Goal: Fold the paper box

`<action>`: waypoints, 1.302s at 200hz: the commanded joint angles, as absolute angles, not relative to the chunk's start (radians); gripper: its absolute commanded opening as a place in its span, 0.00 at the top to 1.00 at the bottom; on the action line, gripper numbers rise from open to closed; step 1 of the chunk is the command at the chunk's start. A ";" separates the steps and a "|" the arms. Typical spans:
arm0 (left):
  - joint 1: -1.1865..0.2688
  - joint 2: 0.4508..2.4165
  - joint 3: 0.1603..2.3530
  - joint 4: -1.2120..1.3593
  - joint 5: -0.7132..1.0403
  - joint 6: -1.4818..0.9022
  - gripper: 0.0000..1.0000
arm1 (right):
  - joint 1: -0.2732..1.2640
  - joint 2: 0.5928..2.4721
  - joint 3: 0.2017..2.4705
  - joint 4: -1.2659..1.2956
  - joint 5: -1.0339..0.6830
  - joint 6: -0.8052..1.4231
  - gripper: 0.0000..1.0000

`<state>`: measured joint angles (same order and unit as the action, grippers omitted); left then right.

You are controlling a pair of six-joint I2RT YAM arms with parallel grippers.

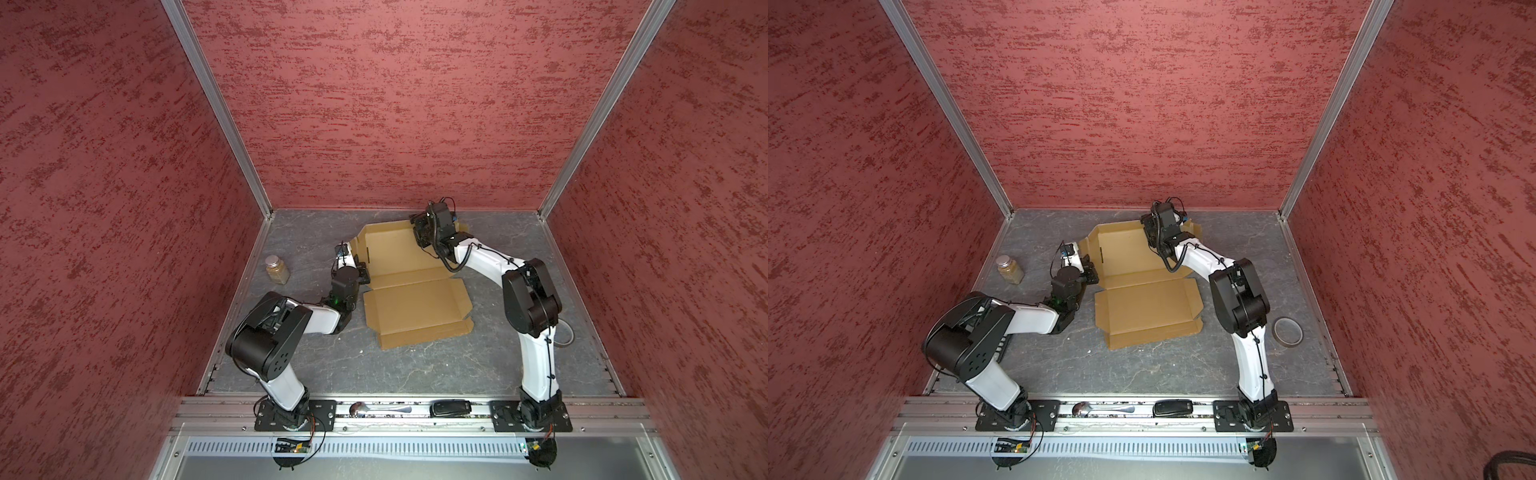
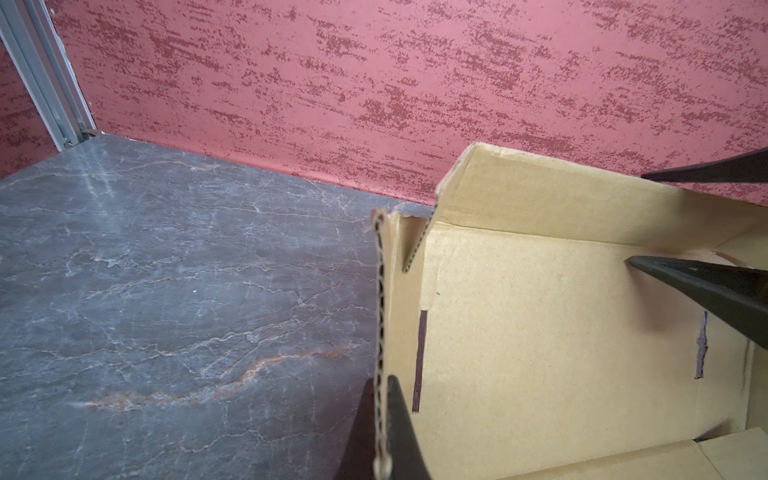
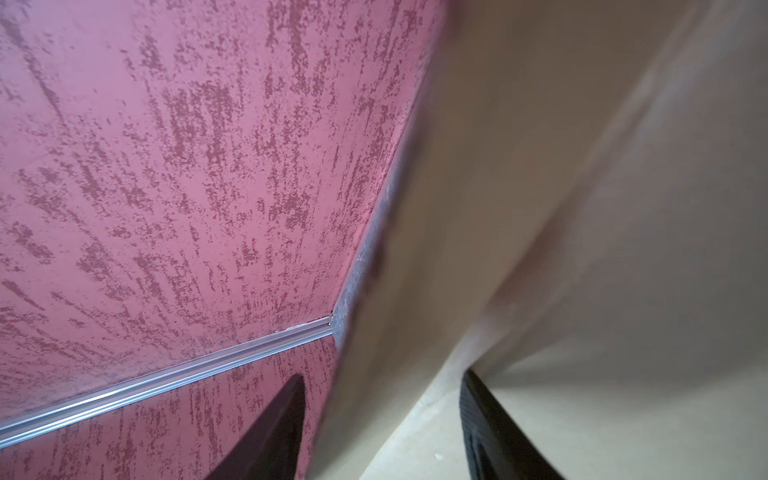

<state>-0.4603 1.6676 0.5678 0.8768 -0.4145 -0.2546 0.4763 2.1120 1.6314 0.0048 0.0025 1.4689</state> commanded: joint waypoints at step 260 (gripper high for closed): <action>-0.486 1.677 0.576 0.883 -0.443 -0.224 0.82 | 0.475 2.077 1.461 0.231 0.025 1.569 0.91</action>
<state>-0.4820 1.6764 0.5674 0.8829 -0.4294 -0.2348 0.4759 2.1132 1.4899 0.1841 0.0021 1.5009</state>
